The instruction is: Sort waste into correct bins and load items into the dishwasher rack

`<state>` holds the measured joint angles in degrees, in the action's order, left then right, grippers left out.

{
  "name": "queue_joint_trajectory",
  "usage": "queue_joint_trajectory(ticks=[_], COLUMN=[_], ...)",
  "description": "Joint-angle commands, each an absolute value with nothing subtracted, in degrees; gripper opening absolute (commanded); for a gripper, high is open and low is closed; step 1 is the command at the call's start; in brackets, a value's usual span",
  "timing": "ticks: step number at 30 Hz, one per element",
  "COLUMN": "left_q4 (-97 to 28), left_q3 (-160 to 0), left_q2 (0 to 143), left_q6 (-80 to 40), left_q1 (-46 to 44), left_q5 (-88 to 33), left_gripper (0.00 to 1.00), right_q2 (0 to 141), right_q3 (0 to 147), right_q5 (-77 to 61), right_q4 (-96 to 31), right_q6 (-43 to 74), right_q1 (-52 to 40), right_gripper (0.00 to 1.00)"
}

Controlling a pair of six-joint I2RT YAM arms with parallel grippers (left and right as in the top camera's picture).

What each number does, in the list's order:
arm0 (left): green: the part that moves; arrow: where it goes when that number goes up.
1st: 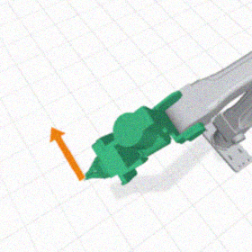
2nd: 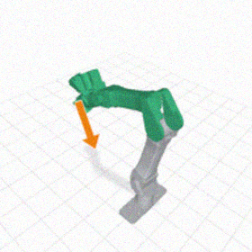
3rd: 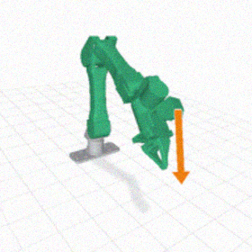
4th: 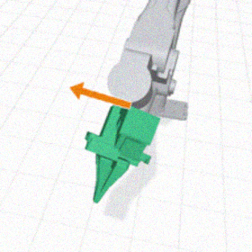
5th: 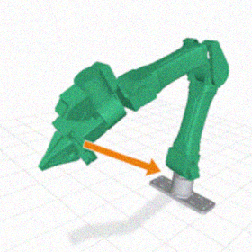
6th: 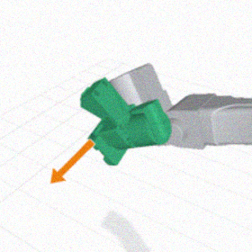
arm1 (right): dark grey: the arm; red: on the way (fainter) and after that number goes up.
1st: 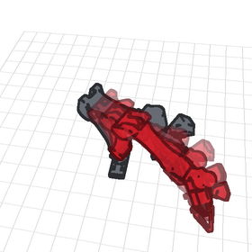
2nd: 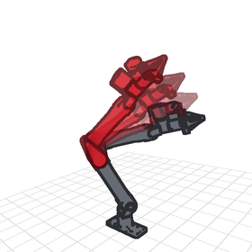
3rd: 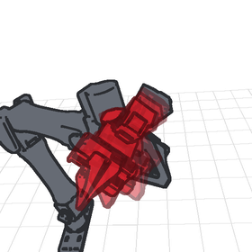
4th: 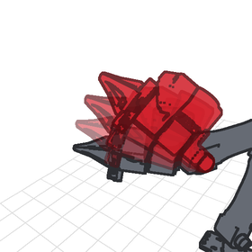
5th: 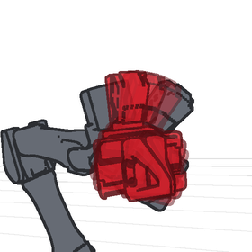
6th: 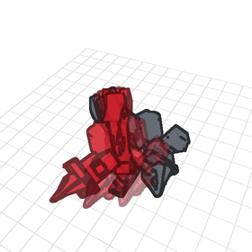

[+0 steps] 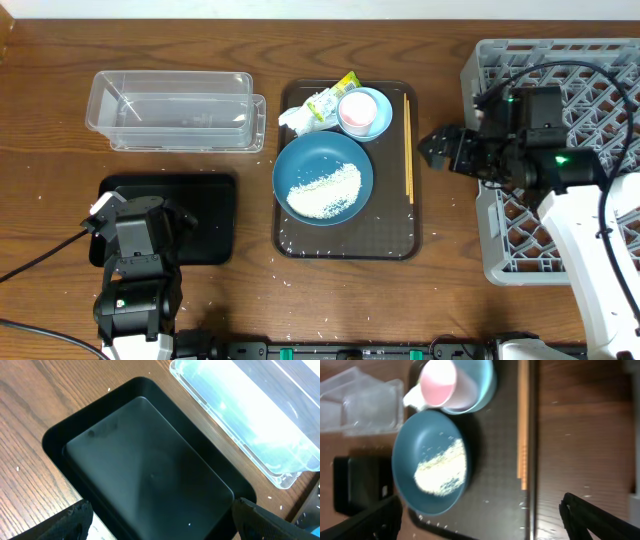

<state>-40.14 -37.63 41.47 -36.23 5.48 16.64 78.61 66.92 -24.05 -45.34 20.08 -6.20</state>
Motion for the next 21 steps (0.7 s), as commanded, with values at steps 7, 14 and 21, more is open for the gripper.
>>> queue_joint_trajectory(ticks=[7,14,21], left_q4=[-40.29,-40.29,-40.29], left_q3=[-38.65,-38.65,-38.65], left_q2=[41.47,41.47,41.47], left_q6=[-36.75,-36.75,-36.75], left_q1=[5.72,5.72,5.72], left_q5=[16.97,16.97,16.97], left_gripper=[0.92,0.92,0.92], right_q2=[79.61,83.64,89.36], right_q3=[66.98,66.96,66.96], right_q5=[-24.93,-22.02,-15.22], right_q4=[-41.45,-38.70,-38.11], right_q6=[21.50,26.09,32.60], right_q1=[-11.62,-17.12,-22.81], right_gripper=[0.75,0.66,0.64])
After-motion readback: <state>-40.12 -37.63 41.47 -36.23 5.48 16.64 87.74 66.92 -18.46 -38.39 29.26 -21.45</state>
